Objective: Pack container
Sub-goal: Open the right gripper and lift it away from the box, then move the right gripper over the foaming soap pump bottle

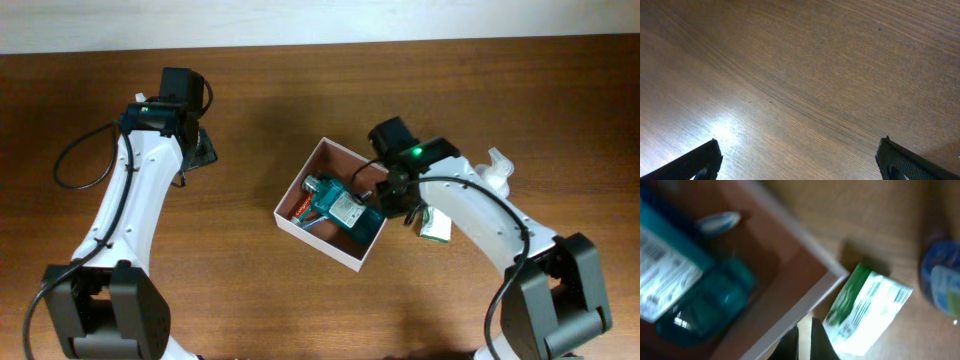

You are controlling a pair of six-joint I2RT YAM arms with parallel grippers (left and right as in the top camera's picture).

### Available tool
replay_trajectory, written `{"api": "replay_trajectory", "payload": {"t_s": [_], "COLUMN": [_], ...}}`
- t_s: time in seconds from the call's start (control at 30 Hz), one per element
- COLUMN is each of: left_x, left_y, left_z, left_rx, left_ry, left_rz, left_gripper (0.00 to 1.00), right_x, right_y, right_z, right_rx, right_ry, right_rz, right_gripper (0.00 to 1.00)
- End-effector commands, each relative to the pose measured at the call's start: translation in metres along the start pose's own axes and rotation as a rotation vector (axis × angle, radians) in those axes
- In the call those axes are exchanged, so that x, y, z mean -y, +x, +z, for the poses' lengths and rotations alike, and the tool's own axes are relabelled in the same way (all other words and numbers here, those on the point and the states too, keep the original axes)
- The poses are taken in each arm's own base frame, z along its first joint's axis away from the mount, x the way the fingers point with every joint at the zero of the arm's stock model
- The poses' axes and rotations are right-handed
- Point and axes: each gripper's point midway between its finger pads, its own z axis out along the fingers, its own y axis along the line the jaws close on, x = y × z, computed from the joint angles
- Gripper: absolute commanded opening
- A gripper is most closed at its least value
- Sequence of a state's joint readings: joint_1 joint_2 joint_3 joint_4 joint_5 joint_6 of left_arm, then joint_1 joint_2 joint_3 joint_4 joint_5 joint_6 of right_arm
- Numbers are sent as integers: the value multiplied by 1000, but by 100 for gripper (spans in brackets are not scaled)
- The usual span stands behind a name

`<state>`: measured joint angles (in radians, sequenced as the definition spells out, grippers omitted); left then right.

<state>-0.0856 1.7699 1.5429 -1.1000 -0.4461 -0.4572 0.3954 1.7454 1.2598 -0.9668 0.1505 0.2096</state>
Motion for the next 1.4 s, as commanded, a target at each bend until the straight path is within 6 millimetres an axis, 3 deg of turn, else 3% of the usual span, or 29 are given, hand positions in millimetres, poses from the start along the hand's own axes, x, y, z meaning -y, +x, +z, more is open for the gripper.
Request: {"api": "replay_trajectory", "payload": {"t_s": [0.0, 0.23, 0.7, 0.9, 1.17, 1.37], "left_x": [-5, -5, -4, -5, -5, -5], "left_y": [-4, -4, -4, -4, -4, -4], "left_z": [-6, -6, -6, -6, -6, -6], "left_rx": [21, 21, 22, 21, 21, 21], "left_ry": [-6, -6, -6, -6, -6, -6], "left_rz": [-7, -7, -8, -7, -7, -7], "left_gripper": [99, 99, 99, 99, 99, 99], "right_x": [13, -17, -27, -34, -10, 26], "right_y": [-15, -35, -82, -92, -106, -114], "right_z": [-5, -9, -23, -29, -39, -73], "right_rx": [67, 137, 337, 384, 416, 426], "right_ry": [6, -196, -248, -288, -275, -264], "right_rz": [46, -43, -56, -61, -6, 64], "right_gripper": [4, 4, 4, 4, 4, 4]}}
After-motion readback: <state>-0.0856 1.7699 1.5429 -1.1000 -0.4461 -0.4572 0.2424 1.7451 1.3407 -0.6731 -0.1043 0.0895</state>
